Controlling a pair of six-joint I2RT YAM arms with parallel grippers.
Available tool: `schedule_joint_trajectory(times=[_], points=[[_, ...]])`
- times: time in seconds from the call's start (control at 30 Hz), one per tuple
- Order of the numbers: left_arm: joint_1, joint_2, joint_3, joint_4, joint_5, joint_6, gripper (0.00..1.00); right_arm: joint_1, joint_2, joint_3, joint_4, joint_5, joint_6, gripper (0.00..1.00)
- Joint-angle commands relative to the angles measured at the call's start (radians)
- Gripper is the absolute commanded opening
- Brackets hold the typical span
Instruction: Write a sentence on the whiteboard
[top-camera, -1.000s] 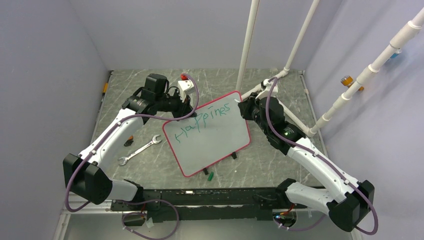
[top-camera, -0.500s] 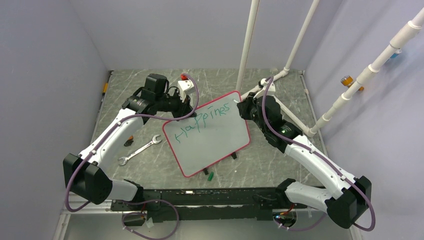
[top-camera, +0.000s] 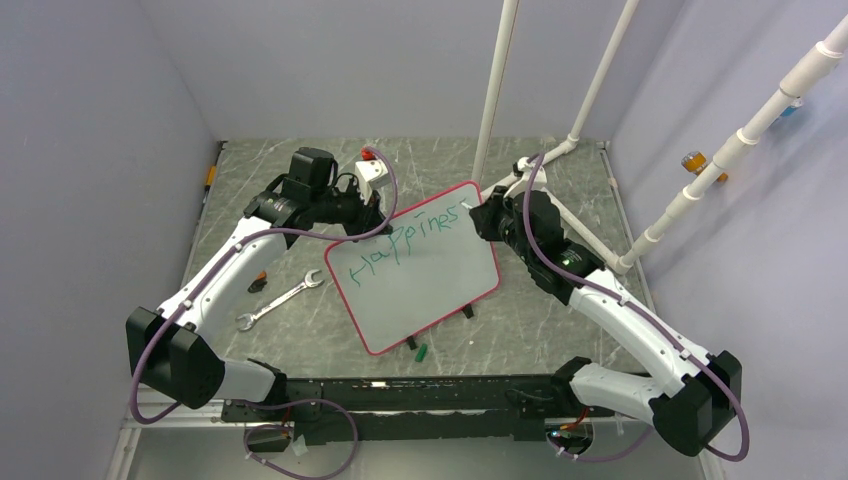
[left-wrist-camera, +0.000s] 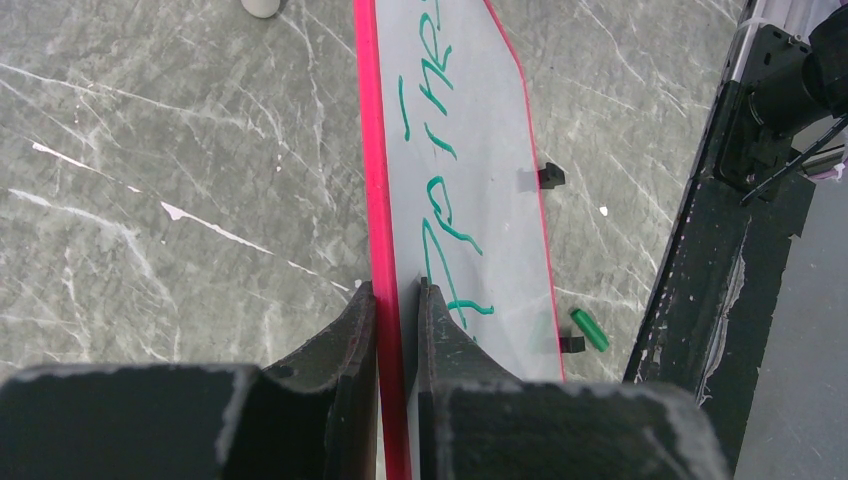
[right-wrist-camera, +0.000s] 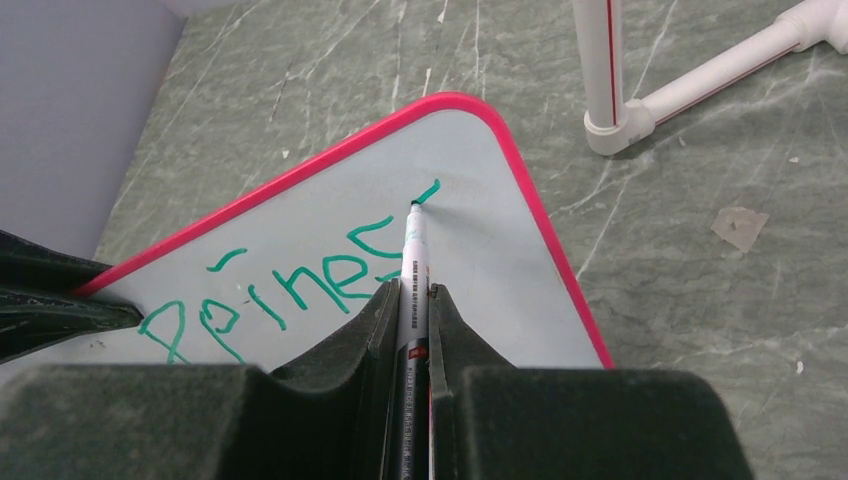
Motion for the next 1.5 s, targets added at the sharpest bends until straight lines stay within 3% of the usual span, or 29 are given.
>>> schedule_joint_trajectory(times=[0.0, 0.77, 1.23, 1.47], points=[[-0.006, -0.037, 0.006, 0.033, -0.003, 0.068, 0.00, -0.001, -0.002, -0.018, 0.012, -0.031, 0.011, 0.00], [-0.006, -0.034, 0.022, 0.033, -0.003, 0.034, 0.00, -0.001, -0.060, -0.056, -0.076, 0.063, 0.021, 0.00], [-0.006, -0.039, 0.019, 0.035, 0.002, 0.035, 0.00, -0.001, -0.090, -0.085, -0.019, -0.069, -0.002, 0.00], [-0.006, -0.041, 0.021, 0.035, 0.000, 0.034, 0.00, -0.001, -0.199, -0.097, 0.013, -0.128, -0.009, 0.00]])
